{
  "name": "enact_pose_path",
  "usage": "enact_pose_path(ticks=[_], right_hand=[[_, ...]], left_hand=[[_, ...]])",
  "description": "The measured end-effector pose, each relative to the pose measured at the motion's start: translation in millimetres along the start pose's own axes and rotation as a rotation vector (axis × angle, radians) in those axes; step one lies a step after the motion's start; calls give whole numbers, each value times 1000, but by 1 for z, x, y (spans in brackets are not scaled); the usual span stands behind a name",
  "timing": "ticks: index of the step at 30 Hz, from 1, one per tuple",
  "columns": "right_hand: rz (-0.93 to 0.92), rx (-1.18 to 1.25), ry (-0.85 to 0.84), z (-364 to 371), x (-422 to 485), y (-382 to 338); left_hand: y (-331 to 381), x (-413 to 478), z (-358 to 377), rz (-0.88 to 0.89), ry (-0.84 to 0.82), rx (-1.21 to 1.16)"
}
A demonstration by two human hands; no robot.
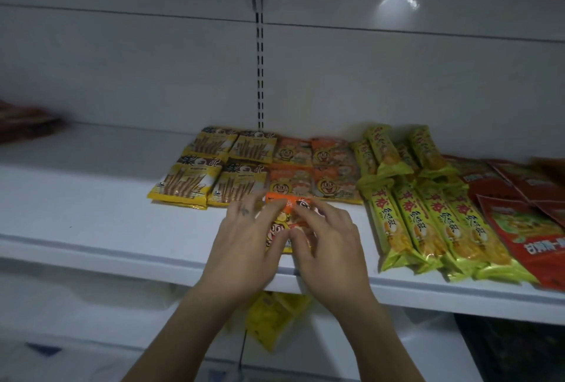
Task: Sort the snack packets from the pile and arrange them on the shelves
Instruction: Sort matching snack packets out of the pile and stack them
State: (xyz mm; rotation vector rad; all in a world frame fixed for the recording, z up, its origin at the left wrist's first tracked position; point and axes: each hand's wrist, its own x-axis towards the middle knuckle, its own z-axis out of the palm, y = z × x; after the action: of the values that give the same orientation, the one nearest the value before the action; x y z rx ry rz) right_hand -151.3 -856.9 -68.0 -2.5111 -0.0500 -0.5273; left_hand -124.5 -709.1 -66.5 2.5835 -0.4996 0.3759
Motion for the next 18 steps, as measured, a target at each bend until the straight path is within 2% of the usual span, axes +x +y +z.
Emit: enact_pose_path(ticks=[2,5,12,18], right_hand=[[-58,-84,20,4,0,0],[-50,-149,-7,8,0,1],[-17,-95,-61,0,0,0],[-34,-113,-57,-12,10,-31]], left_hand=[[-4,-1,3,42,-27,56],[-6,-2,7,9,-71,114],[-6,-2,2,29,-100,119],[-27,-2,-36,48,-41,196]])
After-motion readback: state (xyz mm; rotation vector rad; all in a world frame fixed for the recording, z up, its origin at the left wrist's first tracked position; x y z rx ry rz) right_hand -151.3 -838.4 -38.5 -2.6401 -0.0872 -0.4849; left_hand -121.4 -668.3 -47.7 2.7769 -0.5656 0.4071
